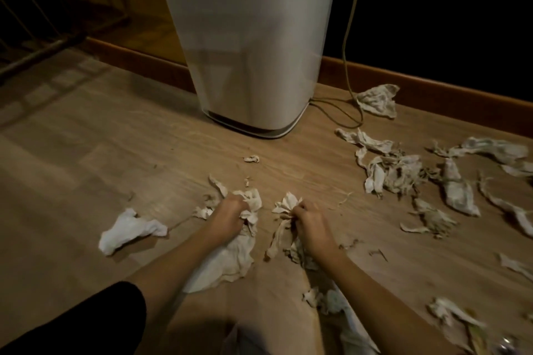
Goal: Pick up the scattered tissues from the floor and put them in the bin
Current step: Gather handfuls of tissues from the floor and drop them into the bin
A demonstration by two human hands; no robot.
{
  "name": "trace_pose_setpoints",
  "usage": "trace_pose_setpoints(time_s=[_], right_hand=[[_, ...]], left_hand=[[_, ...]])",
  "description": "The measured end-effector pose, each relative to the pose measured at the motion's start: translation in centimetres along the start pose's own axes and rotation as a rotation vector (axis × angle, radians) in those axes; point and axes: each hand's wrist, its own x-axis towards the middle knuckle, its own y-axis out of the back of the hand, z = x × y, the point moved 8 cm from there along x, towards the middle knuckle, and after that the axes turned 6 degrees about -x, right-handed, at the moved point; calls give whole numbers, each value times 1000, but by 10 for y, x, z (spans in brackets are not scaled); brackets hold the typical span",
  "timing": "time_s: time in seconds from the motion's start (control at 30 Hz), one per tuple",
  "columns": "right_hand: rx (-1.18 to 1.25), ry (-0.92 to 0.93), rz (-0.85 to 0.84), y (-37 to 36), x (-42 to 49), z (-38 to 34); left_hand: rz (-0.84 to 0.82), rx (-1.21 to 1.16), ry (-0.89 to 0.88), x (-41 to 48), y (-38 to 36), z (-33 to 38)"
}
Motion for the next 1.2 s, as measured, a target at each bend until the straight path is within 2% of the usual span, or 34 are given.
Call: trace_pose_setpoints(time_s=[0.07,0.17,0.23,0.3,0.37,0.43,0.5,0.53,0.57,0.7,0.8,0.87,0.97,1.07,1.13,1.2], right_hand=[[36,-62,24,8,12,-2],[117,-138,38,25,51,-14],[145,-148,108,41,84,-31],[122,-113,166,51,118,-51],[53,-40,163,46,148,-70],[-98,20,24,20,165,-80],[-221,48,-201,-20,164,-79],[-256,56,-262,-35,157,-78],[-272,69,-252,-43,148,-78],[-137,168,54,-41,98,-88],[-45,196,115,-47,63,-87],[8,175,83,-45,59,-83],[85,140,63,-28,72,-85],[149,92,113,-6,85,-101],[183,127,105,-1,89,-125],[186,198,14,-16,89,-154]], left_hand=[[49,-31,-14,0,19,2],[287,-158,103,-9,72,-13],[442,-180,162,-24,101,-20],[495,-190,197,-40,109,-18],[431,-184,161,-55,91,-8],[279,-129,85,-69,52,5],[21,-109,199,-87,8,-3],[-74,-88,241,-95,-8,-7],[-108,-57,233,-101,-17,-9],[20,-7,123,-102,-10,-7],[61,-74,95,-100,4,-9],[166,-157,83,-103,28,-7],[425,-261,292,-113,72,-53],[611,-183,482,-126,107,-105],[676,-167,581,-137,120,-123],[635,-187,711,-147,113,-144]])
